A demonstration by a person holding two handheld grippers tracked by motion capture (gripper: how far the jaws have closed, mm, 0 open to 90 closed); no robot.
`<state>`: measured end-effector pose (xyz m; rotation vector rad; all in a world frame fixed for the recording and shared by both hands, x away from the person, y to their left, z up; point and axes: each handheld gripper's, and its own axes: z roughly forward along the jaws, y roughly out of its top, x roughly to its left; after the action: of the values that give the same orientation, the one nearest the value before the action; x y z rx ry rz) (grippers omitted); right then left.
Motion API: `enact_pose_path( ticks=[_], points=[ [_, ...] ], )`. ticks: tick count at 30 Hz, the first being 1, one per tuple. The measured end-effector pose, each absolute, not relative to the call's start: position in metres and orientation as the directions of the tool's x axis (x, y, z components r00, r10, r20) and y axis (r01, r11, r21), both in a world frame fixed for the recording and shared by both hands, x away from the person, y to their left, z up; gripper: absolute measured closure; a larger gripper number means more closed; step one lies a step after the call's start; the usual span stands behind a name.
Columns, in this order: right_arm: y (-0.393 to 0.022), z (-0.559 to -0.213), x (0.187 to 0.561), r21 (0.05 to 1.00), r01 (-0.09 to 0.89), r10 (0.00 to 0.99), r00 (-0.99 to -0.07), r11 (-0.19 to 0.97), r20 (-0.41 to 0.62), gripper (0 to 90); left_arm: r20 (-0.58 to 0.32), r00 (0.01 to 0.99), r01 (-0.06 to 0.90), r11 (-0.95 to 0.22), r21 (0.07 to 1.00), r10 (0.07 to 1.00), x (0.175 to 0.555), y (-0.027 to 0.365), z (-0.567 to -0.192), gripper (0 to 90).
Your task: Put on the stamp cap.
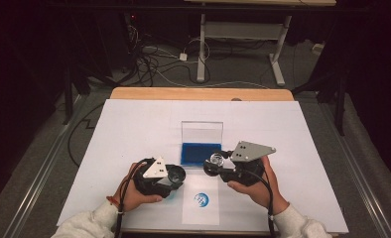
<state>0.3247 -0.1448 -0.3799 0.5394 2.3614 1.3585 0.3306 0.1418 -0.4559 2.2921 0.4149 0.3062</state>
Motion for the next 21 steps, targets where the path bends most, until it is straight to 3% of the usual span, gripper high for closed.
enact_pose_path(
  ticks=[21],
  points=[
    [-0.124,-0.382,0.331,0.885,0.140,0.484,-0.869,0.444,-0.106,56.7,0.078,0.932,0.170,-0.615,0.770,0.354,0.338,0.113,-0.449,36.9]
  ],
)
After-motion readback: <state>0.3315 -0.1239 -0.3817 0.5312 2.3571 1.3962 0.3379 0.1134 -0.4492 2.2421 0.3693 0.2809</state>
